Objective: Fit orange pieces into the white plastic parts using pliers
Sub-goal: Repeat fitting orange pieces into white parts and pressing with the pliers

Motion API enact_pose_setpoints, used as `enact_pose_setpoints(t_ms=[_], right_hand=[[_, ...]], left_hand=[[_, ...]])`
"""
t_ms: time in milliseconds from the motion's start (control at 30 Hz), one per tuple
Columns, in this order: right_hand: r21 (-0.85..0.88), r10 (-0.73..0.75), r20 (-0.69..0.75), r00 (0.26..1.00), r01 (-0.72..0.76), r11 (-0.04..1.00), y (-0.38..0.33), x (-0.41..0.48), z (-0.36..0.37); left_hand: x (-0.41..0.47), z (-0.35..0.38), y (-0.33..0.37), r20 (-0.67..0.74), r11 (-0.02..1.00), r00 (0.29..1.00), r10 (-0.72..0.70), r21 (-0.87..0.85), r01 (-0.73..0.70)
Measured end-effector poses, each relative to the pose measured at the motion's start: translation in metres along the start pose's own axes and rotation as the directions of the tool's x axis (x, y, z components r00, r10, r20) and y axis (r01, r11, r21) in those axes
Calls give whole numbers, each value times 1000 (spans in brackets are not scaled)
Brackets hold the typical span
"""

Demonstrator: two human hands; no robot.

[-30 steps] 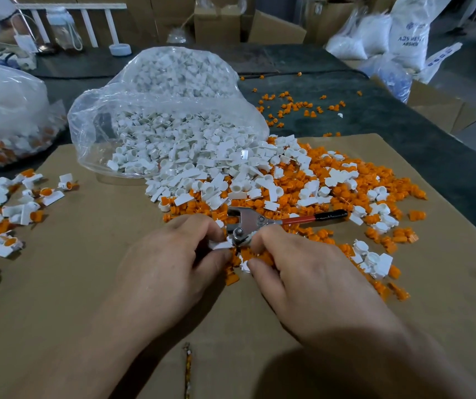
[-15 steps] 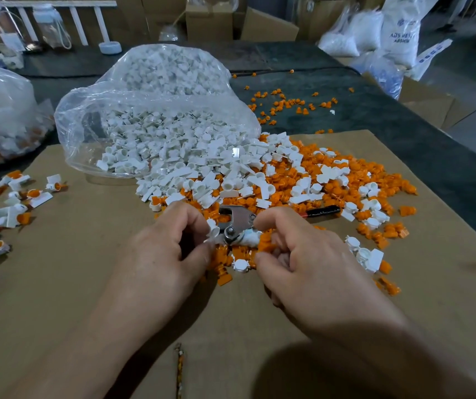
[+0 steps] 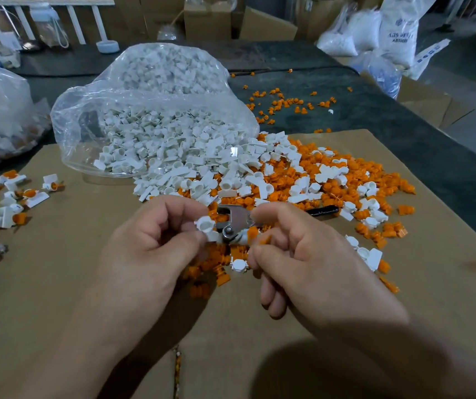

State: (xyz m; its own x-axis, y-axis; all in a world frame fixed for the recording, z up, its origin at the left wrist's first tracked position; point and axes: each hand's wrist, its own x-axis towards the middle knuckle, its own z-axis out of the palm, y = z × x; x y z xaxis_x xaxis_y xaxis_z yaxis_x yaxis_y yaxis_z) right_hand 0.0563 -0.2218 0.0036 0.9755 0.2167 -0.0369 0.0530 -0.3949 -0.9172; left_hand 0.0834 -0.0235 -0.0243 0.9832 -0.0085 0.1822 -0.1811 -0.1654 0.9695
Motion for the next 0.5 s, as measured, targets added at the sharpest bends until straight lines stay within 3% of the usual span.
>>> enact_pose_setpoints(t_ms=[133,333,400,500], right_hand=[[148,0,-1,1000,0,989,3,3,-2],[389,-20,61,998,-5,921,4,4,-4],[543,-30,120,992,-41,839,1,5,-6],[781,-26,200,979,-144,608,-3,7,-9]], left_hand=[[-1,1,5,23,948,998,-66,-310,70],[-4,2,11,78,945,993,-89,-309,109],[-4,2,11,71,942,993,-92,-318,110],[-5,4,14,86,926,993,-87,-359,112]])
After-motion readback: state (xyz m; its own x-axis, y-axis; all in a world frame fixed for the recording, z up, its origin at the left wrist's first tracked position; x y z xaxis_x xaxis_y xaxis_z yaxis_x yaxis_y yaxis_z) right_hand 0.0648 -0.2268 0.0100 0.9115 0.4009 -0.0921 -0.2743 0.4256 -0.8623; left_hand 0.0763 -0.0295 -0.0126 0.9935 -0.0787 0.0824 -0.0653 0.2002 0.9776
